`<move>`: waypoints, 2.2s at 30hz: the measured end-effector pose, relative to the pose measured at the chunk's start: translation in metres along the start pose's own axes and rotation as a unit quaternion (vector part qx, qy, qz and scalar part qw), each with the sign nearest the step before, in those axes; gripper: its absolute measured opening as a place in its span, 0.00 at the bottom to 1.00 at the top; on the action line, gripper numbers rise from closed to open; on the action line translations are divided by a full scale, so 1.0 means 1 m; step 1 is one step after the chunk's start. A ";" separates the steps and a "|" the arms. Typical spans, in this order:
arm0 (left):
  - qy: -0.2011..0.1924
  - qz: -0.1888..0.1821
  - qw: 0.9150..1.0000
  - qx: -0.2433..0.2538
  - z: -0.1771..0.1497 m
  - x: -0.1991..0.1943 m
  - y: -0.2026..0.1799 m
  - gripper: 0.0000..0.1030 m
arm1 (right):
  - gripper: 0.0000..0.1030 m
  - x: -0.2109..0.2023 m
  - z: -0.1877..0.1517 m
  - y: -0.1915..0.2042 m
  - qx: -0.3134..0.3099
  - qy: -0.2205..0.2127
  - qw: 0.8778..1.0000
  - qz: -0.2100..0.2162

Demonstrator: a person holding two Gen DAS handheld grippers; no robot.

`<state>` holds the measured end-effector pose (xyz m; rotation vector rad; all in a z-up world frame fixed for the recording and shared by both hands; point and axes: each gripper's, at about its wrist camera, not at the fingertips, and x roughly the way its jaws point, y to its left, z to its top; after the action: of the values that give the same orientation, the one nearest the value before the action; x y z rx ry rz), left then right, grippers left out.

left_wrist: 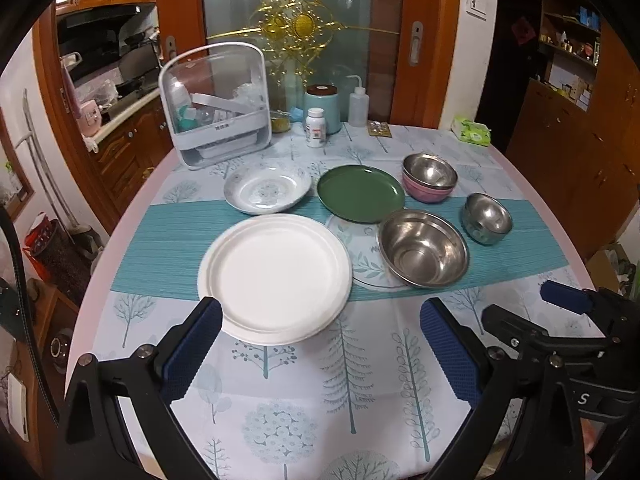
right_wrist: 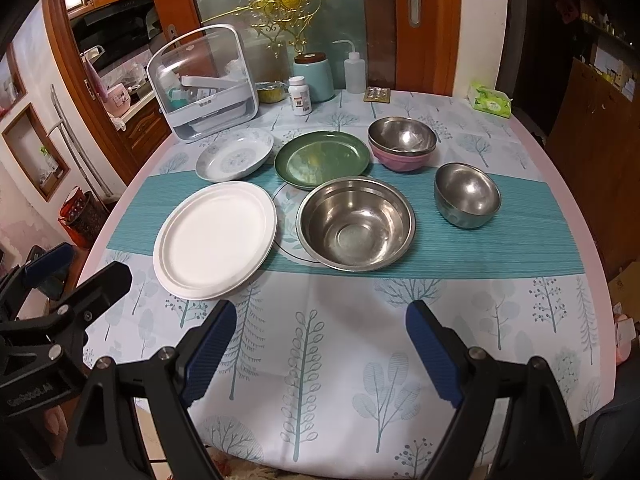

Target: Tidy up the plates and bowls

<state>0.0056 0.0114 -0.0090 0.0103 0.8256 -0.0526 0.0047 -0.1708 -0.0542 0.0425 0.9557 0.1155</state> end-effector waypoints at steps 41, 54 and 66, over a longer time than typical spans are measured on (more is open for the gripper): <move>0.123 0.059 0.991 -0.011 0.056 0.168 0.157 0.91 | 0.70 0.128 0.109 0.064 -0.033 0.090 0.983 0.157; 0.225 0.008 0.970 -0.093 0.011 0.246 0.187 0.79 | 0.65 0.229 0.109 0.073 -0.019 0.183 0.974 0.132; 0.263 -0.029 0.958 -0.114 0.001 0.273 0.181 0.55 | 0.54 0.267 0.113 0.073 -0.033 0.226 0.968 0.103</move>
<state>0.2003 0.1808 -0.2112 -0.2266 1.3622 -0.0095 0.2436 -0.0649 -0.2000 0.0552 1.4016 0.3606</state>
